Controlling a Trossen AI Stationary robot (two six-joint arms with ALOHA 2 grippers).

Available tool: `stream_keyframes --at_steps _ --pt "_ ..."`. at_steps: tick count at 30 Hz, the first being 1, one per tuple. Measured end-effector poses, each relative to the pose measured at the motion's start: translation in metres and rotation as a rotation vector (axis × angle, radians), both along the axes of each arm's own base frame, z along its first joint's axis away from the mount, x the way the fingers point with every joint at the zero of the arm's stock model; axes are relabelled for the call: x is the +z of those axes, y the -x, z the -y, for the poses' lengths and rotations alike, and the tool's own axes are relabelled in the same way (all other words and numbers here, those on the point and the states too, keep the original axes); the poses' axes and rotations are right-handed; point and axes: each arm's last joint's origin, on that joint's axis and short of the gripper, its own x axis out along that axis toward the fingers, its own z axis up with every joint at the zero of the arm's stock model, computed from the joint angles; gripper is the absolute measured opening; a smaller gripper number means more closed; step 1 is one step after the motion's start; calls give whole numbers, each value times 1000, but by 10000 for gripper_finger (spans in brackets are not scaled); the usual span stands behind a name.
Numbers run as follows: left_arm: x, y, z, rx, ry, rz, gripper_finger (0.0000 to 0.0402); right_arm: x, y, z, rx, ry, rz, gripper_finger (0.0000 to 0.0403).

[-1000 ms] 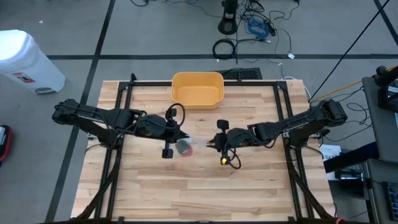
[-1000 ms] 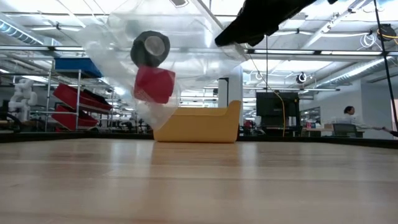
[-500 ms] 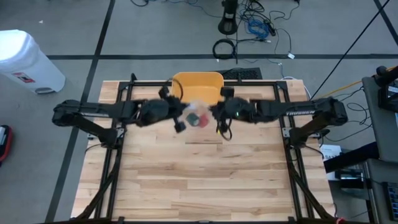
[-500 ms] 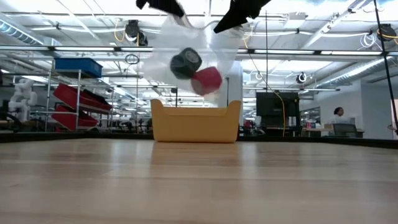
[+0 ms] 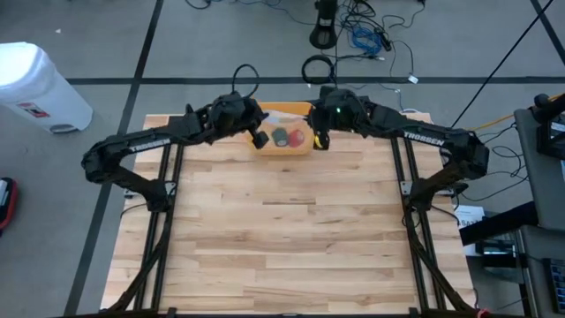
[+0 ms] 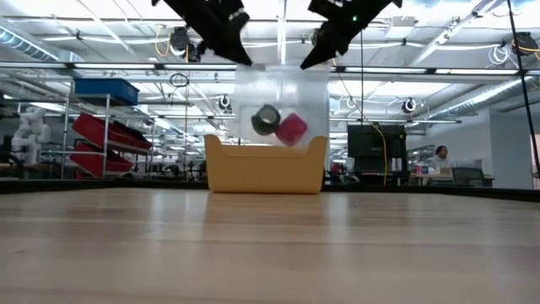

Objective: Roll bandage
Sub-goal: Put the packaged red and green rolled bandages into the yellow bin, then return to Home Position

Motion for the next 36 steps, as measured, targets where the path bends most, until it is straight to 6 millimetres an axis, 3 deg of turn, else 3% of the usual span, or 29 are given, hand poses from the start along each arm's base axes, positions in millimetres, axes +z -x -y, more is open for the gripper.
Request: stream_keyframes --at_steps 9,18,21,25,31,36 --pt "-37 -13 -49 76 38 -69 0 -37 -8 50 -6 -59 -69 0" --pt "-60 -9 -72 128 102 -144 0 -69 -22 82 29 -53 -84 2" --pt "-62 -7 -77 145 80 -171 5 -80 -27 86 54 -27 -126 19" --pt "-59 -6 -80 146 17 -189 52 -81 -30 89 46 -7 -104 78" --pt "-57 -1 -87 217 -39 -213 161 -66 -27 96 -56 61 -15 192" --pt "-54 3 -89 251 -56 -226 227 -53 -23 98 -141 117 34 233"
